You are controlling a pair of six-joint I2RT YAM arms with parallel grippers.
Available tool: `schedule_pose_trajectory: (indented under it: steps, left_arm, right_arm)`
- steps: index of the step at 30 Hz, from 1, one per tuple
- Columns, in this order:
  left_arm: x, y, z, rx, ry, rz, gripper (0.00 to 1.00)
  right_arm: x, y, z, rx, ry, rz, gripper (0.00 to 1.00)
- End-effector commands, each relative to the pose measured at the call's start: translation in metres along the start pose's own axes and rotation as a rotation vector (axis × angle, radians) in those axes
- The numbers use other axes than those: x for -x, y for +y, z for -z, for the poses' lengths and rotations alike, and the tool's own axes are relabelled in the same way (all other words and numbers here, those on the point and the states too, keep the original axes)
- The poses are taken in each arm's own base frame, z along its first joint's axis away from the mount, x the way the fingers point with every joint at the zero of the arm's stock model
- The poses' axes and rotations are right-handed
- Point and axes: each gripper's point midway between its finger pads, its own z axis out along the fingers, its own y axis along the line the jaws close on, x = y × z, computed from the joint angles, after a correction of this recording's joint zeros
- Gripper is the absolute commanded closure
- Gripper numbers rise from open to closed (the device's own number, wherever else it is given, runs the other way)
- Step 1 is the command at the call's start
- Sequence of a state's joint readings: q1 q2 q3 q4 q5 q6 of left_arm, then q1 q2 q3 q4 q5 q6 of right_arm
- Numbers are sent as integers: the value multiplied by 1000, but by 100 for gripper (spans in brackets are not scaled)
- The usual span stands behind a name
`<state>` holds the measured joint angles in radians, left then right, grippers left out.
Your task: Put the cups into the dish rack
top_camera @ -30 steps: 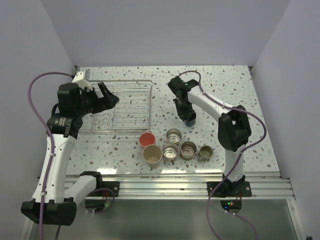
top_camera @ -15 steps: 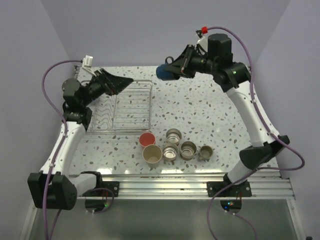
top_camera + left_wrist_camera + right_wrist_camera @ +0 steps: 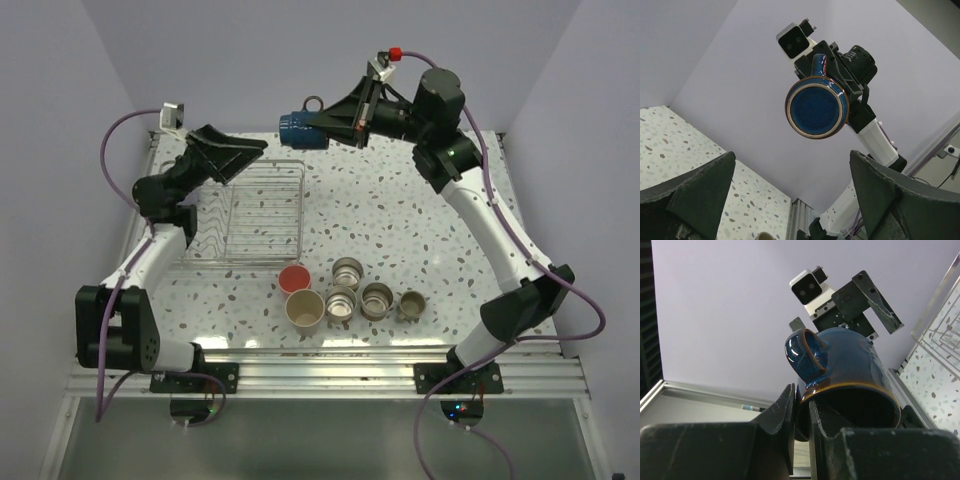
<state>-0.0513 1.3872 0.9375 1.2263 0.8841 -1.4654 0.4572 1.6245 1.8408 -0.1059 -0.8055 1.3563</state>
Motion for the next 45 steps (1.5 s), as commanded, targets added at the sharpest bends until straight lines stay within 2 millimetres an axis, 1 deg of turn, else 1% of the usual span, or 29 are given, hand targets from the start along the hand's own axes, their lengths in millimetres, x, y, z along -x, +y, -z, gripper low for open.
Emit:
schedule_pose_trajectory:
  steps: [1, 2, 3, 4, 5, 7, 12, 15, 18, 21, 23, 26, 30, 31, 32, 33, 35, 36, 38, 39, 40, 41, 42, 43, 44, 45]
  left_arm:
    - [1, -34, -5, -150, 16, -86, 0]
    - [0, -34, -6, -154, 22, -84, 0]
    - [-1, -34, -8, -160, 30, -86, 0]
    - [-2, -32, -10, -161, 35, -80, 0]
    - [-5, -33, -12, -167, 44, -76, 0]
    - [-5, -32, -16, -173, 44, -78, 0]
    - [-4, -40, -23, -198, 47, -81, 0]
    - [-4, -45, -25, -209, 48, -85, 0]
    - [-5, -50, -26, -218, 56, -87, 0]
    - [-6, -50, -29, -215, 71, -88, 0]
    - [-8, -48, -31, -203, 77, -83, 1]
    - [-10, -48, -33, -199, 78, -80, 5]
    - [-14, -47, -39, -194, 96, -68, 18]
    - [-17, -47, -41, -196, 110, -65, 29]
    - [-18, -46, -42, -192, 115, -67, 36]
    - [-20, -47, -44, -194, 121, -65, 48]
    - [-21, -44, -45, -184, 129, -65, 60]
    - [-21, -44, -46, -182, 127, -66, 72]
    - [-21, -40, -47, -164, 126, -66, 87]
    - [-20, -40, -47, -157, 123, -73, 99]
    - [-19, -37, -49, -134, 126, -61, 100]
    - [-19, -33, -50, -119, 127, -86, 100]
    - [-16, -32, -50, -102, 125, -100, 100]
    - [-14, -24, -53, -52, 133, -74, 100]
    - [-13, -16, -54, -22, 135, -119, 100]
    - [-12, -11, -55, 11, 138, -121, 100]
  right_arm:
    - [-9, 34, 5, 106, 40, 61, 100]
    - [-9, 34, 4, 106, 43, 61, 100]
    - [-9, 29, 0, 101, 53, 57, 100]
    - [-13, 34, -2, 112, 69, 65, 100]
    - [-14, 33, -4, 113, 75, 68, 100]
    - [-18, 27, -10, 88, 95, 51, 100]
    - [-24, 16, -16, 66, 107, 40, 100]
    - [-25, 8, -18, 51, 104, 32, 100]
    - [-25, 5, -20, 47, 102, 28, 100]
    - [-25, -1, -25, 40, 107, 22, 100]
    - [-25, -3, -28, 37, 106, 22, 100]
    - [-23, -5, -31, 37, 104, 21, 100]
    - [-22, -11, -35, 36, 95, 14, 100]
    - [-21, -12, -35, 37, 92, 15, 100]
    - [-22, -12, -36, 37, 92, 10, 100]
    - [-20, -12, -36, 39, 87, 14, 100]
    - [-20, -13, -36, 40, 83, 13, 100]
    - [-20, -12, -36, 41, 83, 14, 100]
    - [-21, -14, -36, 38, 91, 16, 100]
    - [-23, -15, -36, 31, 96, 12, 100]
    - [-24, -18, -35, 21, 103, 11, 100]
    - [-23, -22, -34, 5, 101, 49, 98]
    - [-23, -31, -30, -64, 103, 28, 91]
    - [-22, -39, -28, -112, 98, 41, 82]
    - [-16, -49, -25, -162, 75, 110, 72]
    - [-16, -55, -16, -230, 71, 91, 57]
